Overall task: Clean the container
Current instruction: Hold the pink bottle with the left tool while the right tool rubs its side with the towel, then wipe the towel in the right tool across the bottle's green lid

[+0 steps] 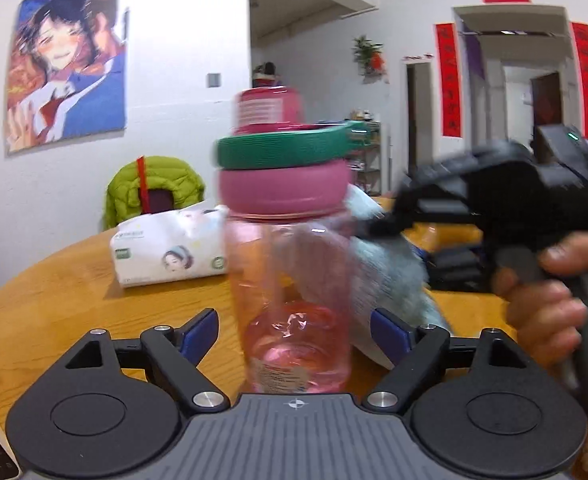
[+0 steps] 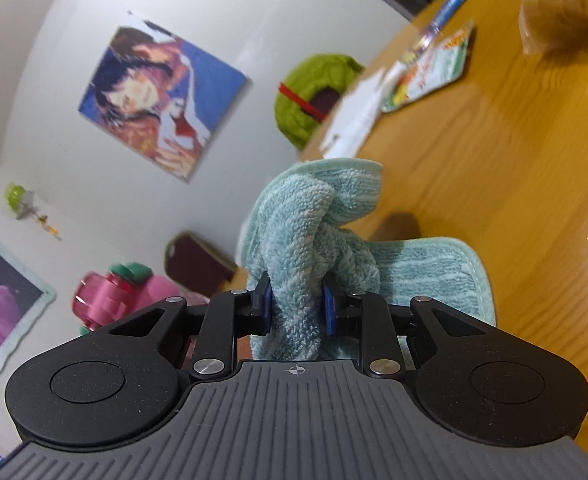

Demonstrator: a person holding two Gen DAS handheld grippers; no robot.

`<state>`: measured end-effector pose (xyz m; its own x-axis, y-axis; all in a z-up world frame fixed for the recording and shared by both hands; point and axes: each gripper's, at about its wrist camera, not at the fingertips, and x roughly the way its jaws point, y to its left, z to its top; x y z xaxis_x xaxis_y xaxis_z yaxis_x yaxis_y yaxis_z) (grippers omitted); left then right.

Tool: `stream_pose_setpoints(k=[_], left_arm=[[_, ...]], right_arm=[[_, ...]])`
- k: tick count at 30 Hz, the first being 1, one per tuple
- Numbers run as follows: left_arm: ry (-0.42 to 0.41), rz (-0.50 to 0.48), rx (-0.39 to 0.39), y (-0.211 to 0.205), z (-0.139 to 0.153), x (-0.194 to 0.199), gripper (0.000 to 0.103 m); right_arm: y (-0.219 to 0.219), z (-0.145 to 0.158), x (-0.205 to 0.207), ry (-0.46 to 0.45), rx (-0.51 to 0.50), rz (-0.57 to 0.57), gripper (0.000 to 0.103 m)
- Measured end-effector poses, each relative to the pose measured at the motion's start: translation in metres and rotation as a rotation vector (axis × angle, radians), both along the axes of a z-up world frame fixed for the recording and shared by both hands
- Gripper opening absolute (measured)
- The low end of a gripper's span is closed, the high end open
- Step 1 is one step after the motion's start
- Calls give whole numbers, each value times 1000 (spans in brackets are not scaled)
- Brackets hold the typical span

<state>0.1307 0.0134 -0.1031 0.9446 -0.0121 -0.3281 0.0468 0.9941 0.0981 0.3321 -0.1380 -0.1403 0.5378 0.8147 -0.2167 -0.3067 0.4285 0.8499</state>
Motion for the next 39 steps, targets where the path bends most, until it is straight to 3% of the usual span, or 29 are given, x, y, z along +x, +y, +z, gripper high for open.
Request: stream_pose_setpoints(k=[2, 4, 8, 11, 19, 22, 24, 26, 31, 35, 37, 39], left_arm=[[-5, -18, 36, -7, -2, 0, 83], [-11, -22, 19, -3, -3, 2, 82], [-13, -23, 3, 10, -2, 17, 80], [-10, -30, -12, 21, -1, 27, 72], [-13, -56, -15, 23, -1, 23, 71], [-15, -56, -14, 22, -1, 24, 71], [-15, -57, -11, 22, -2, 24, 72], [-15, -59, -7, 21, -2, 24, 72], [-16, -57, -3, 21, -2, 24, 72], [-17, -57, -3, 22, -2, 24, 72], [-17, -57, -3, 22, -3, 24, 72], [-17, -58, -3, 22, -2, 24, 72]], right_arm=[[-2, 0, 2, 1, 60, 22, 28], [0, -1, 2, 19, 74, 63, 28], [12, 8, -6, -14, -35, 61, 29], [16, 9, -10, -9, -56, 72, 29], [16, 7, -15, 12, -145, 36, 23], [-10, 14, -19, -53, 49, 4, 23], [-25, 14, -20, -93, 313, 72, 23], [-27, 11, -18, -88, 457, 159, 24], [-5, 1, -8, 19, 236, 169, 25], [11, -18, 5, 155, -35, 154, 26], [18, -22, 6, 154, -154, 146, 26], [16, -16, 2, 103, -139, 126, 26]])
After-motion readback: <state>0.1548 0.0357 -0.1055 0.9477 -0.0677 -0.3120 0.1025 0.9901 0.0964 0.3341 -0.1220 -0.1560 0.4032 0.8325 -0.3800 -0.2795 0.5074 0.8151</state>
